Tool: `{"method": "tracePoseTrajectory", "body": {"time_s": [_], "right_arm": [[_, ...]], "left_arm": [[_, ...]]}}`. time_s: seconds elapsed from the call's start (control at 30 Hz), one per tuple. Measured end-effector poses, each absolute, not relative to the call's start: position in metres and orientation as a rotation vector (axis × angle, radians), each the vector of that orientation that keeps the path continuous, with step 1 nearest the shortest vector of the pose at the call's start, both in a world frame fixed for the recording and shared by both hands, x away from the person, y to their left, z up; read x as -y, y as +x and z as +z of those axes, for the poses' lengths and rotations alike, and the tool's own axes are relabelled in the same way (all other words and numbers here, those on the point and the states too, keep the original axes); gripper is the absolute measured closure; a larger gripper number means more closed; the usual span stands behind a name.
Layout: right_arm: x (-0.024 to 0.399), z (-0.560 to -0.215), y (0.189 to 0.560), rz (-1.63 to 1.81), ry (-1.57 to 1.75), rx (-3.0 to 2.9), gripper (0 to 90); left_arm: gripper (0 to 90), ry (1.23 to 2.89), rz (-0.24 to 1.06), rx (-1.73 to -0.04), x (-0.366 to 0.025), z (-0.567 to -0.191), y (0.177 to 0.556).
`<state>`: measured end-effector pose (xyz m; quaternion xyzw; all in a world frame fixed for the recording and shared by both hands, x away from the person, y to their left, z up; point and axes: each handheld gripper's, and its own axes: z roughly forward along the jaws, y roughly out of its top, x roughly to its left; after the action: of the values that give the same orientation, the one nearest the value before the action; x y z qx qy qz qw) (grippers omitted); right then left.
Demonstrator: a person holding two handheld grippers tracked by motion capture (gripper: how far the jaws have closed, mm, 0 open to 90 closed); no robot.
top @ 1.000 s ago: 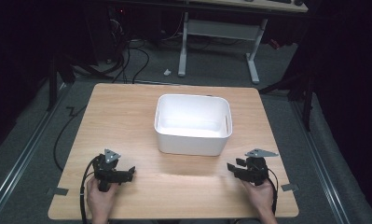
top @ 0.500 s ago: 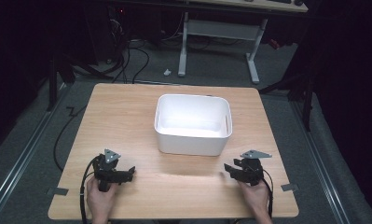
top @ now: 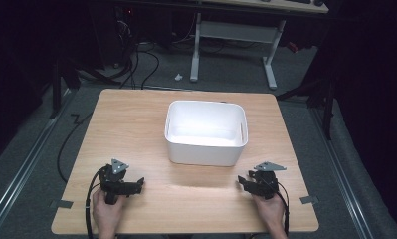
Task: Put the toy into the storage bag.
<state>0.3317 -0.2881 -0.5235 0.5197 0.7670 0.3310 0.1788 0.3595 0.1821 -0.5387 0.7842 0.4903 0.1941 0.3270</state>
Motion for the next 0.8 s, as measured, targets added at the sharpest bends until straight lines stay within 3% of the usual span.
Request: {"method": "tracePoseTrajectory", "body": {"time_s": [0.4,0.8], "right_arm": [[0.2818,-0.5307,0.3261,0.911,1.356,-2.148,36.9],[0.2815,-0.5308,0.3244,0.905,1.366,-2.144,34.0]], "left_arm": [[0.4,2.056,0.507,-1.283,-0.1822,-0.5386,0.3594],[0.4,2.054,0.506,-1.284,-0.1819,-0.5387,0.3592]]}}
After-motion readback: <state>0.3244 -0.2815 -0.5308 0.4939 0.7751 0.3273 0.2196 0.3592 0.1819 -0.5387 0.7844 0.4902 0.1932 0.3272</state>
